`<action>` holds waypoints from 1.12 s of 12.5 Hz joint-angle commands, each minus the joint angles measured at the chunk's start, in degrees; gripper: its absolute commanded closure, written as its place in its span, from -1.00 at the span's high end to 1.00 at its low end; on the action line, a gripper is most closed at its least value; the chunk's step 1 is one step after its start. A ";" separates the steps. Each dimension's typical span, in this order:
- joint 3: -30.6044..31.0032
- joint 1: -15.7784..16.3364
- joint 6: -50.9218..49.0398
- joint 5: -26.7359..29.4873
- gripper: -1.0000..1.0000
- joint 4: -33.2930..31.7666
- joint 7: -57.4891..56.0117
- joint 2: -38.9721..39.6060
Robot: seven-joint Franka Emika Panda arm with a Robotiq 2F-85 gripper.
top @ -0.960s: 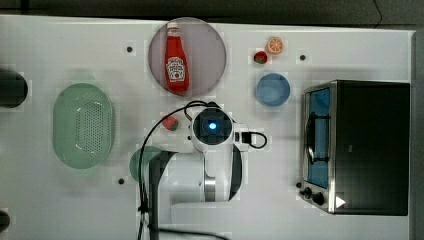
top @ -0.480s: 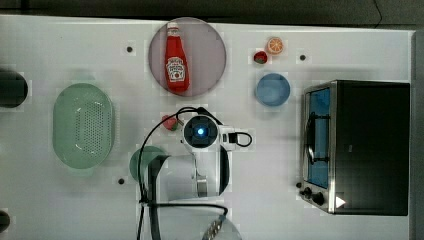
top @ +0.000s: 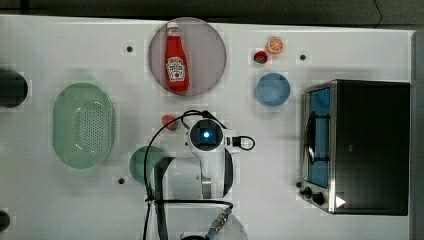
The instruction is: Pick banana from table and place on oven.
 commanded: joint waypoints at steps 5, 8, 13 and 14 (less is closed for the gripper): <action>0.11 0.68 -0.06 1.48 -0.50 0.18 -0.74 -6.55; 0.10 0.65 -7.73 1.48 -0.50 0.42 -0.74 -17.78; -1.47 0.38 -31.87 1.50 -0.50 7.44 -0.74 -36.89; -2.07 0.38 -36.22 1.50 -0.50 9.84 -0.75 -39.32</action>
